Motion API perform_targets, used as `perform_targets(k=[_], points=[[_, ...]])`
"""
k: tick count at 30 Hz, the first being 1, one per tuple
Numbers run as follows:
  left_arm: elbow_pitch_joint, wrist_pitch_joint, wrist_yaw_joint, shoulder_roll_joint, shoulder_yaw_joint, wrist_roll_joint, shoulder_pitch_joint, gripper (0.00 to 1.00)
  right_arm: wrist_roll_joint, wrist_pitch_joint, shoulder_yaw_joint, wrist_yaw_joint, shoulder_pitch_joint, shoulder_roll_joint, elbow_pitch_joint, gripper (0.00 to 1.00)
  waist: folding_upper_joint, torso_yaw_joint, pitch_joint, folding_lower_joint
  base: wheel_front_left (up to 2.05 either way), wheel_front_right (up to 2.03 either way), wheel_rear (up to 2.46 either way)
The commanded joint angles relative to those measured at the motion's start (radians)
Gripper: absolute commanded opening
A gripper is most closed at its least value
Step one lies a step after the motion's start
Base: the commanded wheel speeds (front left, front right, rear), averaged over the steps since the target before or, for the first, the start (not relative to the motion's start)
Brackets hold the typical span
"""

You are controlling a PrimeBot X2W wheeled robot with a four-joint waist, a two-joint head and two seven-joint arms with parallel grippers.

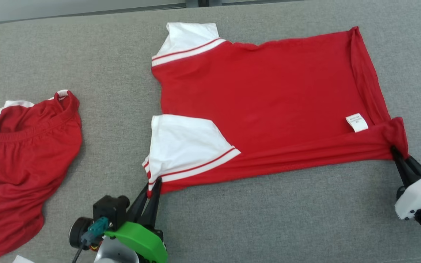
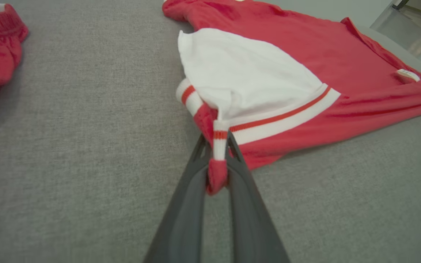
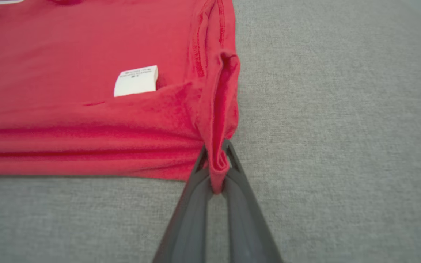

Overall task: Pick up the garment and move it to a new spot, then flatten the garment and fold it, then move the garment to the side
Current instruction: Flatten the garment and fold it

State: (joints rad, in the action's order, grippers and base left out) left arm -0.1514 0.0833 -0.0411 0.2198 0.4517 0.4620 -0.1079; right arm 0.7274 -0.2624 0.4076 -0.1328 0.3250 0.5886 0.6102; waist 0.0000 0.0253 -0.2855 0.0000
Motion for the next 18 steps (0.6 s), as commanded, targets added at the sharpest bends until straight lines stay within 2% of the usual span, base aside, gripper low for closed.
perform_targets(k=[1,6,10,11,12,13,14,15,18], points=[[0.025,-0.017,-0.02,0.021,-0.003,-0.008,0.035,0.0,0.008,-0.003,-0.005,0.004,-0.032,0.03,-0.008,0.0,0.0,-0.007,0.01,0.0,0.0,0.0,0.0],[0.103,-0.076,-0.051,0.023,0.019,0.014,0.122,0.0,0.033,-0.003,0.001,0.004,-0.11,0.062,-0.048,0.0,0.0,-0.012,0.018,0.0,0.0,0.0,0.0],[0.099,-0.101,-0.056,0.017,0.028,0.023,0.131,0.0,0.04,-0.003,-0.008,0.004,-0.131,0.053,-0.05,0.0,0.0,-0.011,0.013,0.0,0.0,0.0,0.0],[0.093,-0.1,-0.053,0.015,0.031,0.022,0.125,0.0,0.039,-0.003,-0.012,0.004,-0.131,0.05,-0.046,0.04,0.0,-0.012,0.012,0.0,0.0,0.0,0.0],[0.086,-0.094,-0.046,0.013,0.034,0.019,0.112,0.03,0.036,-0.003,-0.018,0.004,-0.131,0.046,-0.043,0.46,0.0,-0.014,0.011,0.0,0.0,0.0,0.0],[0.077,-0.095,-0.043,0.01,0.037,0.022,0.106,0.24,0.033,-0.003,-0.023,0.004,-0.132,0.043,-0.043,0.82,0.0,-0.015,0.011,0.0,0.0,0.0,0.0],[0.067,-0.094,-0.042,0.01,0.039,0.019,0.098,0.84,0.03,-0.003,-0.039,0.004,-0.132,0.04,-0.045,1.0,0.0,-0.017,0.012,0.0,0.0,0.0,0.0],[0.065,-0.084,-0.044,0.01,0.037,0.014,0.092,1.0,0.026,-0.003,-0.052,0.004,-0.133,0.039,-0.048,1.0,0.0,-0.018,0.012,0.0,0.0,0.0,0.0],[0.091,-0.056,-0.061,0.0,0.025,0.007,0.086,1.0,-0.023,-0.003,-0.124,0.003,-0.149,0.04,-0.076,1.0,0.0,-0.019,0.014,0.0,0.0,0.0,0.0]])
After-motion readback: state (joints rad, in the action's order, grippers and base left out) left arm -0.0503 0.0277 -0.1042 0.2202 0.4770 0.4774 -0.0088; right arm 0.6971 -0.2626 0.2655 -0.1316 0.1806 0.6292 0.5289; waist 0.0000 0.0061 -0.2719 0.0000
